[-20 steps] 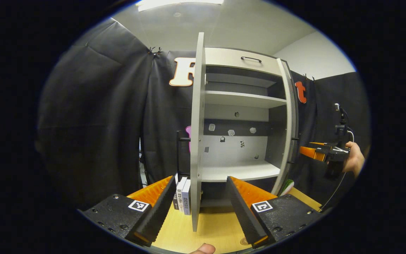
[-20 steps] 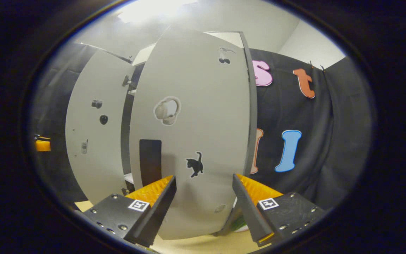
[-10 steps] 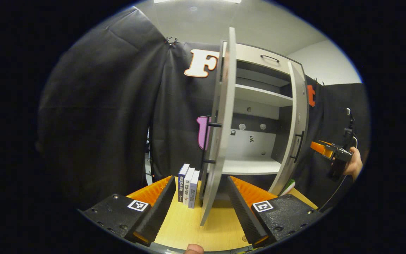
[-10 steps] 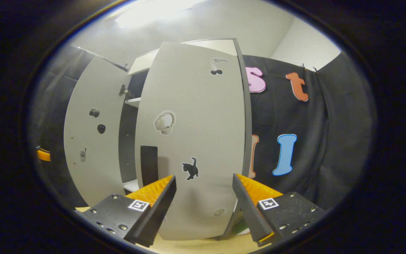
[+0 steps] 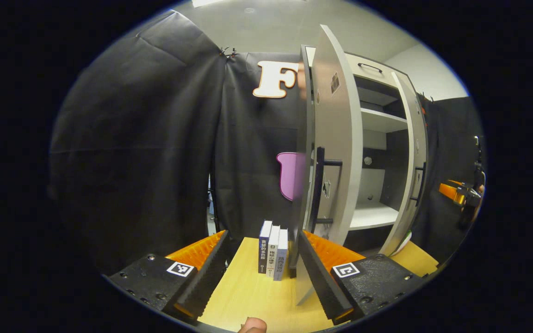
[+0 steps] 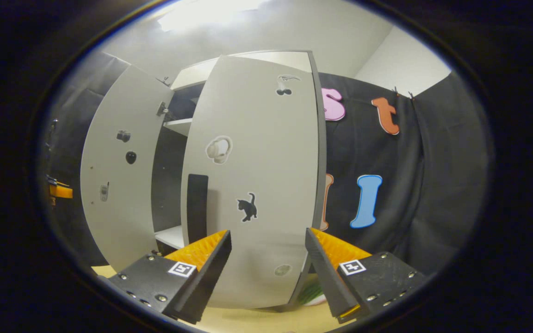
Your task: Grasp the bottle in the cabinet with the left hand and place it on the coaster, then close the right door with the right hand and the left door with the left hand.
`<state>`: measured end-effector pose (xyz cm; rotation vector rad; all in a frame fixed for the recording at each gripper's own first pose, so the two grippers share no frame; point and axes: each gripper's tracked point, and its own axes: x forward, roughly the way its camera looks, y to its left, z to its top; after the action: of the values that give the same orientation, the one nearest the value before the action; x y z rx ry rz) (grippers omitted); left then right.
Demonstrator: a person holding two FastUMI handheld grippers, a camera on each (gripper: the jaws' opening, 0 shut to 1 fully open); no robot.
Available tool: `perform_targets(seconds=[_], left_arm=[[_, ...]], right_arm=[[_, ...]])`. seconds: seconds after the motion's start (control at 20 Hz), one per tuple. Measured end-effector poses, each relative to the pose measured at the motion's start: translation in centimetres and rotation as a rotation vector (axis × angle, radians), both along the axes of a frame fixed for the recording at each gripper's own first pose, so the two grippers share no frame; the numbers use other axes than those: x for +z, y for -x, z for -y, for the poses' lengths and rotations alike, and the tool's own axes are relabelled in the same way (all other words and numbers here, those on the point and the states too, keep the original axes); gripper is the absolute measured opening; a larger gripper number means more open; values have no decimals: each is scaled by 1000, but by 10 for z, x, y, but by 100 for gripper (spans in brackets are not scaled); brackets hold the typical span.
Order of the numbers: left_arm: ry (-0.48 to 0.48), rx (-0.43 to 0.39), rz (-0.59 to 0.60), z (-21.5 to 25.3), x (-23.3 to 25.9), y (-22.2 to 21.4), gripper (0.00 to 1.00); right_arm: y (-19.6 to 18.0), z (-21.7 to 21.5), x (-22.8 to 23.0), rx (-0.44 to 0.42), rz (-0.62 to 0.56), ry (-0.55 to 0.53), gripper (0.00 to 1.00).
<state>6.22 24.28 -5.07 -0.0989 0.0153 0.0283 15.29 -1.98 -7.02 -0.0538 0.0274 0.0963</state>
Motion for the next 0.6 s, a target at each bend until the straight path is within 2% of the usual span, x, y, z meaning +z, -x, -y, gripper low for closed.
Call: perform_targets(seconds=[0.25, 0.3, 0.35, 0.4, 0.45, 0.5, 0.55, 0.6], left_arm=[[43, -75, -3, 4, 12, -41, 93], [44, -100, -2, 8, 13, -49, 88], [47, -136, -3, 17, 14, -56, 93], [34, -134, -3, 18, 16, -57, 93], [6, -145, 14, 19, 21, -59, 87], [-34, -154, 27, 20, 25, -59, 91], [-66, -150, 28, 20, 25, -59, 87], [-80, -143, 27, 21, 24, -59, 98]], right_arm=[[14, 4, -4, -47, 4, 1, 96], [16, 7, -4, -66, 4, 1, 96], [19, 8, -4, -84, 5, -1, 96], [24, 8, -4, -95, 13, -4, 97], [30, 5, -4, -95, 17, -11, 97], [39, 3, -4, -90, 18, -14, 97], [48, 2, -3, -89, 18, -17, 97], [56, 3, -2, -91, 17, -18, 97]])
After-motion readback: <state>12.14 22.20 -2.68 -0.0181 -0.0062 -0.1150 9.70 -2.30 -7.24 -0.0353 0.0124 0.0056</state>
